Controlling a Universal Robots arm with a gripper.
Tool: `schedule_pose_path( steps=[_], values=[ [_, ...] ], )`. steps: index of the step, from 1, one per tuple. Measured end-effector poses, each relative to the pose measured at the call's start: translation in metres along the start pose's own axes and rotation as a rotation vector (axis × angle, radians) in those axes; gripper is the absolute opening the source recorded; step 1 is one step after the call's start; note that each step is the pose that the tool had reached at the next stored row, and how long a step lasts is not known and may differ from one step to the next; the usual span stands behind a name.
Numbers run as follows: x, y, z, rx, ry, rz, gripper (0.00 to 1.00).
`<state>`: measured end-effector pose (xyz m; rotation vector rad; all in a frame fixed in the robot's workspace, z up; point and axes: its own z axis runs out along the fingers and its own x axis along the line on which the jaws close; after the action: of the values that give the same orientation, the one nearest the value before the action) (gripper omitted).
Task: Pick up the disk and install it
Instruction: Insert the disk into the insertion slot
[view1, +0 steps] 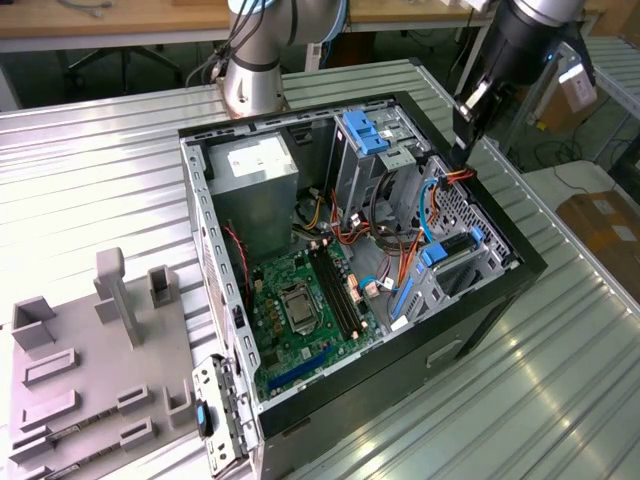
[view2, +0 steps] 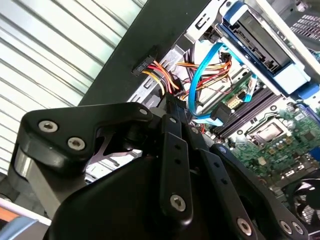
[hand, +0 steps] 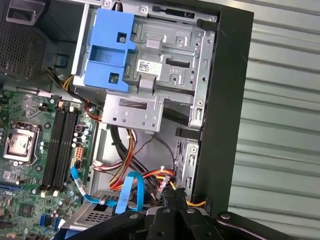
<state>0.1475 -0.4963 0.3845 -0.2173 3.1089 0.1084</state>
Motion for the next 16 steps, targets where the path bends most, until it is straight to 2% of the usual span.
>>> schedule_pose_path(
  steps=[4,5,6,16],
  values=[
    [-0.0015,0.0005,0.0004,0.0020,-0.0041,0.061,0.11],
    [-0.0019,0.0006,0.0007,0.0032,-0.0067,0.100,0.11],
    [-0.0026,0.0006,0.0009,0.0038,-0.0080,0.118,0.11],
    [-0.0141,0.0005,0.0030,0.0061,-0.0143,0.209,0.11]
  ],
)
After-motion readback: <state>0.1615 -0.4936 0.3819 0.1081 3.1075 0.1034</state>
